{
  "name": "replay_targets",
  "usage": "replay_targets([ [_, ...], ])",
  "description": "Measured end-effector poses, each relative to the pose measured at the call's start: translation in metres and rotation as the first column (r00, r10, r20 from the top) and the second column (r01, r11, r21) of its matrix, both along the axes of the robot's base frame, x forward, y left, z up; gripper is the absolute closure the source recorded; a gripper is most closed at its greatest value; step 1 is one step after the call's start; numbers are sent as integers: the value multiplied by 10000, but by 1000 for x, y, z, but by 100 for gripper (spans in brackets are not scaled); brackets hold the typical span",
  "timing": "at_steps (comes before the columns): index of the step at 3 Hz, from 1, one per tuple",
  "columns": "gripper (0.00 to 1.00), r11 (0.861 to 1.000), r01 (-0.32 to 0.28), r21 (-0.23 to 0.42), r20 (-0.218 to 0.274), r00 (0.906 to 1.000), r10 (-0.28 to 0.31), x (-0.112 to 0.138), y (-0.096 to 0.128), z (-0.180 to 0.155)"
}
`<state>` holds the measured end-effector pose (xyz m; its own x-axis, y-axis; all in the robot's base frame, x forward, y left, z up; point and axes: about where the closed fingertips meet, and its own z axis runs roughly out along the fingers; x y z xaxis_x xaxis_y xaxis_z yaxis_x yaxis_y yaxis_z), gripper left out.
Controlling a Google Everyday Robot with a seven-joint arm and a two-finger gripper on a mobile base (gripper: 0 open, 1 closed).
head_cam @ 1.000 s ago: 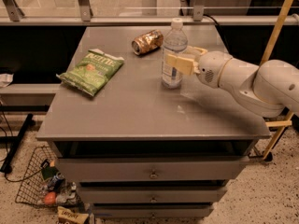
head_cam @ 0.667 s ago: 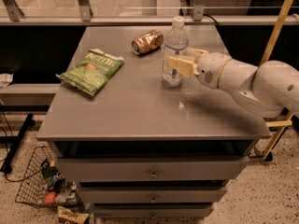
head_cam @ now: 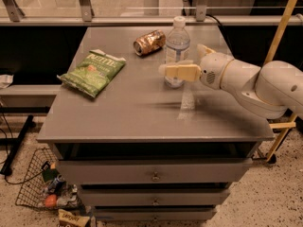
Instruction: Place blue plastic bottle upright
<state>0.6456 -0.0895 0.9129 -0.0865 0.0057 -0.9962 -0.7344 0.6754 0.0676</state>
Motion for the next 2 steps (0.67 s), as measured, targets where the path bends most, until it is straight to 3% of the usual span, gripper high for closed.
replay_targets([
  [1,0,9982,371,-463,131,9992,-365,-6,-18,13],
  [2,0,9864,1180,-1147,768,9910,-1096,-20,-51,49],
])
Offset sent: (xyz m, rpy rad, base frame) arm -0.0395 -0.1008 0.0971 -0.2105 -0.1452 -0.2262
